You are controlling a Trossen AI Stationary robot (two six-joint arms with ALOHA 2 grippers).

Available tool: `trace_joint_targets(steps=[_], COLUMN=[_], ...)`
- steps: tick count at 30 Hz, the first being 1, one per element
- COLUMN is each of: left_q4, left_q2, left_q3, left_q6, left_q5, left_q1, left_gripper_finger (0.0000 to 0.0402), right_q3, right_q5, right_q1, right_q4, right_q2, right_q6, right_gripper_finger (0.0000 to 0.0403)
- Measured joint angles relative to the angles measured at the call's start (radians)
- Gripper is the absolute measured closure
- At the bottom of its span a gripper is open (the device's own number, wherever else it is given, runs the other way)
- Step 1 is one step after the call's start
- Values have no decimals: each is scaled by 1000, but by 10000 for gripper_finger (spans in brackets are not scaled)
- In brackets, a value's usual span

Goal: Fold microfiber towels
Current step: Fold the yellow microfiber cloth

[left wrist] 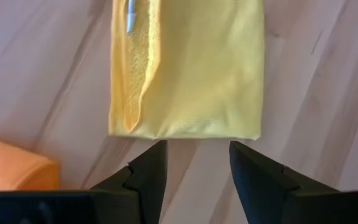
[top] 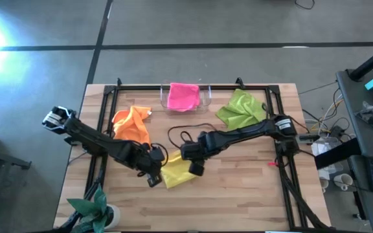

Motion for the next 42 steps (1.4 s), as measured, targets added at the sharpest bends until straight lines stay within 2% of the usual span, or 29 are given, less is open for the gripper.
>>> trace_joint_targets(steps=[3, 6, 13, 17, 26, 42], left_q4=[19, 14, 11, 12, -22, -22], left_q2=[5, 6, -34, -65, -80, -79], left_q3=[-10, -12, 14, 18, 6, -9], left_q6=[0, -4, -5, -1, 0, 45], left_q5=[-8, -10, -1, -2, -26, -43], left_q1=[0, -2, -27, -27, -26, -17], left_gripper_finger=[244, 244, 244, 244, 244, 244], right_q3=[-6, -36, -124, -133, -134, -137], right_q5=[0, -1, -82, -92, -94, -118], right_q1=[26, 59, 90, 70, 22, -94], right_q4=[-99, -75, 316, 464, 524, 574], right_q2=[-29, -56, -34, 4, 90, 131], right_q6=[-2, -15, -23, -22, -65, -57], right_gripper_finger=[252, 258, 279, 299, 388, 394])
